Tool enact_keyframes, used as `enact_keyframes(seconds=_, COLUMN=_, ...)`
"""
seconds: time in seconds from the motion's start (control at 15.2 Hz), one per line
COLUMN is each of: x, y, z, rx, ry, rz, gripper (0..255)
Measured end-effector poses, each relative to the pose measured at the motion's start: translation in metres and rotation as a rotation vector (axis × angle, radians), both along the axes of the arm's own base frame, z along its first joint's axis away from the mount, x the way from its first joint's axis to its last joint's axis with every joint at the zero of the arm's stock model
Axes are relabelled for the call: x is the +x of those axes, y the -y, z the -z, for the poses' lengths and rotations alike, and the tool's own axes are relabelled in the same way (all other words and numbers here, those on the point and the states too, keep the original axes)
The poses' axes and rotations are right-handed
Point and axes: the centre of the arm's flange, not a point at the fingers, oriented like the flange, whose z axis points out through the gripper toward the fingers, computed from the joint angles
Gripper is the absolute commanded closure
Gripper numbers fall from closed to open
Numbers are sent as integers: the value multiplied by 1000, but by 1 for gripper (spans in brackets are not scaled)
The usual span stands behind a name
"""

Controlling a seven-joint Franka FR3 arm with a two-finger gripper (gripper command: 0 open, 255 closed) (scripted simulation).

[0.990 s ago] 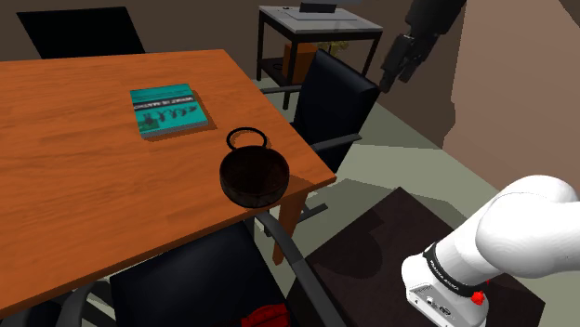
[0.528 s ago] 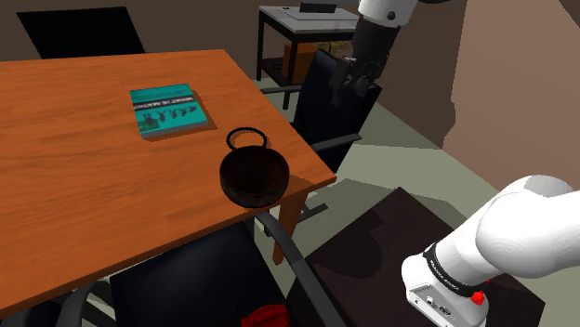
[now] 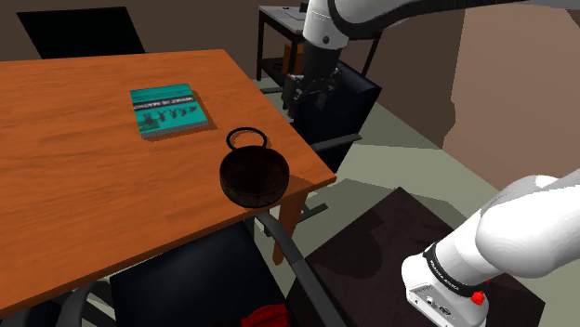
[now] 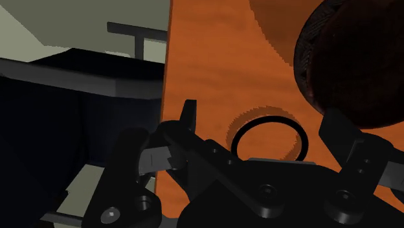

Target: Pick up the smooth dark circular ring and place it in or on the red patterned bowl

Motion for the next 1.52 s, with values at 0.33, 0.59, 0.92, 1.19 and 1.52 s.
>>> enact_keyframes(seconds=0.33, x=44, y=-39, z=38, rx=4, ry=-8, rz=38, gripper=0)
enact_keyframes(seconds=0.59, x=79, y=-65, z=64, rx=7, ry=-14, rz=68, gripper=0)
enact_keyframes(seconds=0.92, x=124, y=-95, z=100, rx=11, ry=-21, rz=106, gripper=0)
enact_keyframes(seconds=1.19, x=162, y=-120, z=130, rx=13, ry=-27, rz=135, gripper=0)
enact_keyframes(seconds=1.52, x=168, y=-124, z=156, rx=12, ry=-28, rz=142, gripper=0)
